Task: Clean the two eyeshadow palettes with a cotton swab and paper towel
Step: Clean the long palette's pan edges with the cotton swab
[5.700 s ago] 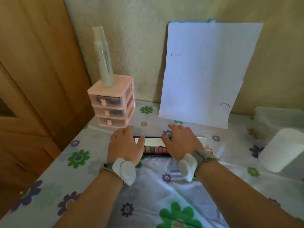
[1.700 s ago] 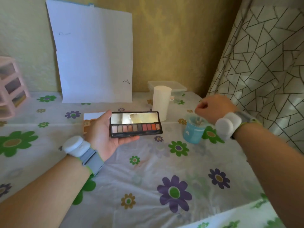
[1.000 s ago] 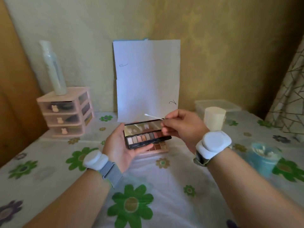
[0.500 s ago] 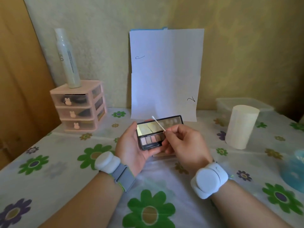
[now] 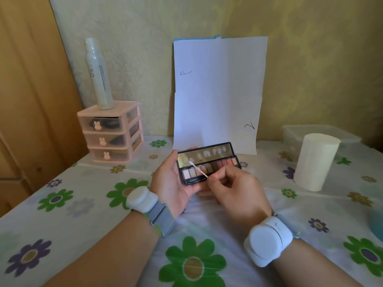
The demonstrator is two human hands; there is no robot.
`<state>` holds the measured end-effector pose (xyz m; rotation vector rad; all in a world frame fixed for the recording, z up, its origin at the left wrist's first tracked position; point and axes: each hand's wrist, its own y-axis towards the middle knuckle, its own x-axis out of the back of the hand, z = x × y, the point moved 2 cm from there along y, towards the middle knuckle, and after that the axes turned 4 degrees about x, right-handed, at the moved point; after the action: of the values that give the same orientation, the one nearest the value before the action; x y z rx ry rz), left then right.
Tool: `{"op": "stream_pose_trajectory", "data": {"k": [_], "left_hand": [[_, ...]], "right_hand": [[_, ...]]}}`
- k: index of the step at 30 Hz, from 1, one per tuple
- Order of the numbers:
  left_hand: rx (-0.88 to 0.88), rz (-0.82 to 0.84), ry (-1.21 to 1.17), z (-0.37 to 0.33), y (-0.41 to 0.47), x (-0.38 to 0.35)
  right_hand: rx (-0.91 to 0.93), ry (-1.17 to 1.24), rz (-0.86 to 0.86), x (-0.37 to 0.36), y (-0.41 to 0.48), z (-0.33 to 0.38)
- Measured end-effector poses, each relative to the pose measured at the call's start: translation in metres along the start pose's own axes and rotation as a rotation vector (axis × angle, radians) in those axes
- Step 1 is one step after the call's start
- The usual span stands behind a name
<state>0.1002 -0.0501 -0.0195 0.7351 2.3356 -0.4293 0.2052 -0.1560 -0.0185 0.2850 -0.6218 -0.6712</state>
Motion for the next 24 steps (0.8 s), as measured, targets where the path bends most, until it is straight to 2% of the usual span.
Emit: {"op": "stream_pose_trajectory", "data": {"k": [6, 24], "left_hand": [[0.013, -0.081, -0.012, 0.001, 0.004, 0.003], [-0.001, -0.051, -0.034, -0.002, 0.005, 0.001]], "right_hand": [[0.025, -0.053, 0.03, -0.008, 0.0, 0.001], [-0.016, -0.049, 0.032, -0.011, 0.001, 0.002]]}}
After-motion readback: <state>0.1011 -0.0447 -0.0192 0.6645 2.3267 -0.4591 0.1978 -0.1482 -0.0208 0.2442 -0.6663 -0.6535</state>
